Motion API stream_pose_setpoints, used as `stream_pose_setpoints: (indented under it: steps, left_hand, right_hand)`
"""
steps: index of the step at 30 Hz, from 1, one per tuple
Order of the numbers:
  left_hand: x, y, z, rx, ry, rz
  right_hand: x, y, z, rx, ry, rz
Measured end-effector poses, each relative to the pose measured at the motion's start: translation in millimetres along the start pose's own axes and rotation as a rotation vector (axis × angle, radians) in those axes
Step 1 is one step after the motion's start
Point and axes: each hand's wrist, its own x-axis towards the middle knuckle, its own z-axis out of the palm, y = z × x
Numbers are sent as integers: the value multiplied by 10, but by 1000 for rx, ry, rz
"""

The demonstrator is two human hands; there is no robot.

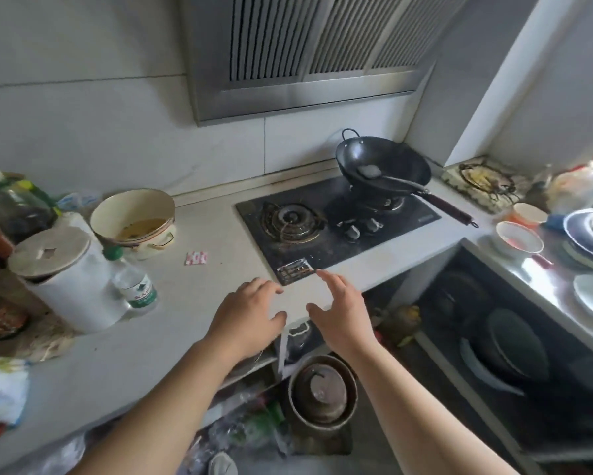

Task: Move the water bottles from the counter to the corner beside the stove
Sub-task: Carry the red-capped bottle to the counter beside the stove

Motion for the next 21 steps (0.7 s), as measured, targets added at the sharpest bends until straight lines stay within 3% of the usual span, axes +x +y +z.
stream_pose_setpoints:
  steps: [4, 11, 21]
  left_hand:
    - [-15, 603, 108, 61, 2, 144]
    - [-20, 1573, 331, 61, -96, 407]
    - [-96, 2535, 801, -59, -239, 798]
  right_hand:
    - [-407, 324, -459, -88, 116, -9]
    - [-1066, 838, -1127, -256, 281, 135]
    - [-2017, 1270, -1558, -265, 520, 494]
